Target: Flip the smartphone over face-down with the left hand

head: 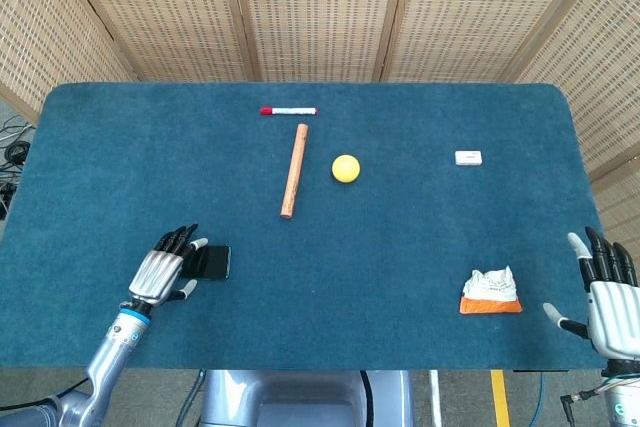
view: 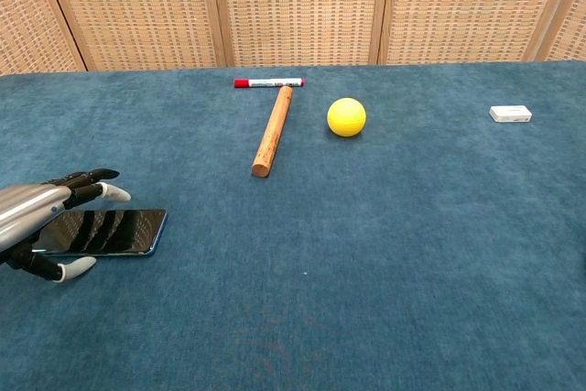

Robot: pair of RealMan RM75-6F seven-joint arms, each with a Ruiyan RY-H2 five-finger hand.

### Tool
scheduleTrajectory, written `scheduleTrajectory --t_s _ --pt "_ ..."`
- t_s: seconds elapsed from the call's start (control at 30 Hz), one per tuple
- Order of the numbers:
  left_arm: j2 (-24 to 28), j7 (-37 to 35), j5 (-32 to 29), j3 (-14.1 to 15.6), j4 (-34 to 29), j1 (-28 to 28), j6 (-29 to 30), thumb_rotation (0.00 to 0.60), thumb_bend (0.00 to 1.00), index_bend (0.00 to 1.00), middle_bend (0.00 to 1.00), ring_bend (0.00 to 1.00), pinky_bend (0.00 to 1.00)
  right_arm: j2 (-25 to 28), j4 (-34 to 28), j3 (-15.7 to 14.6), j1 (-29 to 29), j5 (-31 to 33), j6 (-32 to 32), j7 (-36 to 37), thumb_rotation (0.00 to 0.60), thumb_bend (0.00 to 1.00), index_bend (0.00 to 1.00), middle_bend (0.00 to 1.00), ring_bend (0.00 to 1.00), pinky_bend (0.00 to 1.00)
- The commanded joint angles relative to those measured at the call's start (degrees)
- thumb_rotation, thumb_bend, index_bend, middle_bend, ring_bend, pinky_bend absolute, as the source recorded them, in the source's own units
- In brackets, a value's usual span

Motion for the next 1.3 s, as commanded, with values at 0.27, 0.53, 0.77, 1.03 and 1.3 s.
scheduleTrajectory --t_s 0.27,0.53,0.77,1.03,1.3 --pt "-1.1 -1.5 0.2 -0.4 2.7 -0.1 0.1 0.6 0.38 0.18 0.0 0.01 0.1 -0.1 0.0 -0.1 0.1 0.0 0.0 0.0 0.6 0.0 0.0 0.0 0.0 0.0" --pt "-1.9 -2.0 0.3 -0.8 4.2 -0.4 0.1 0.6 0.52 0.25 0.07 0.1 0.18 -0.1 -0.1 -0.1 0.0 -0.1 0.1 0.2 0.6 0.0 0.0 0.0 0.0 0.0" --pt "-1.8 -2.1 -0.3 -1.4 3.9 -0.8 -0.5 0.6 0.62 0.29 0.08 0.12 0.2 0.0 0.1 0.0 0.1 0.1 0.0 0.6 0.6 0.0 0.0 0.0 0.0 0.0" --pt "-0.7 -0.8 -0.9 -2.8 2.6 -1.9 -1.0 0.6 0.66 0.31 0.1 0.13 0.2 0.0 0.1 0.0 0.1 0.2 -0.1 0.8 0.6 0.0 0.0 0.0 0.0 0.0" --pt "1.9 2.5 -3.2 -6.0 -0.6 -4.3 -2.8 0.6 0.64 0.32 0.11 0.14 0.2 0.0 0.2 0.0 0.1 0.3 -0.3 0.8 0.6 0.0 0.0 0.0 0.0 0.0"
